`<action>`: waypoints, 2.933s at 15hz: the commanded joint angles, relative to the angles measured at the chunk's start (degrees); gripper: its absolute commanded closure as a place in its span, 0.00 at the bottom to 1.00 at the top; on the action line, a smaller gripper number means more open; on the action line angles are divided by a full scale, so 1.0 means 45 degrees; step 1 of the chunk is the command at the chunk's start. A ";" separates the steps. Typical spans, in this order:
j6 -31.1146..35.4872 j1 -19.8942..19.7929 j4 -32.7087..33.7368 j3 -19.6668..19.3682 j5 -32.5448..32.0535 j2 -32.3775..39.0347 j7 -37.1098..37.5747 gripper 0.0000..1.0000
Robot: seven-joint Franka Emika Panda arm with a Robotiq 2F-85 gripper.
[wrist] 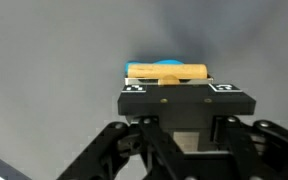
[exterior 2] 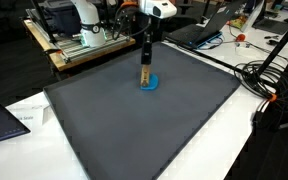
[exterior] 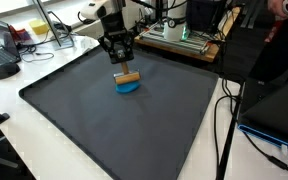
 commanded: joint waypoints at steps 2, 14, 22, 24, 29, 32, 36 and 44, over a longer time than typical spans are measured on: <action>-0.0655 -0.0136 -0.0065 -0.0125 -0.0731 0.0714 0.0005 0.78; -0.1761 -0.0250 0.0257 -0.0226 -0.0987 0.0235 0.0288 0.78; -0.1770 -0.0274 0.0117 -0.0261 -0.1000 -0.0728 0.1470 0.78; -0.1685 -0.0227 0.0072 -0.0210 -0.0977 -0.0989 0.1474 0.78; -0.1318 -0.0016 0.0070 -0.0063 -0.0853 -0.1410 0.1498 0.78; -0.1028 0.0051 0.0026 -0.0047 -0.0599 -0.1779 0.2346 0.78; -0.0819 0.0189 0.0020 -0.0011 -0.0627 -0.2150 0.4008 0.78; -0.0107 0.0721 0.0158 0.0220 -0.2094 -0.2215 0.8242 0.78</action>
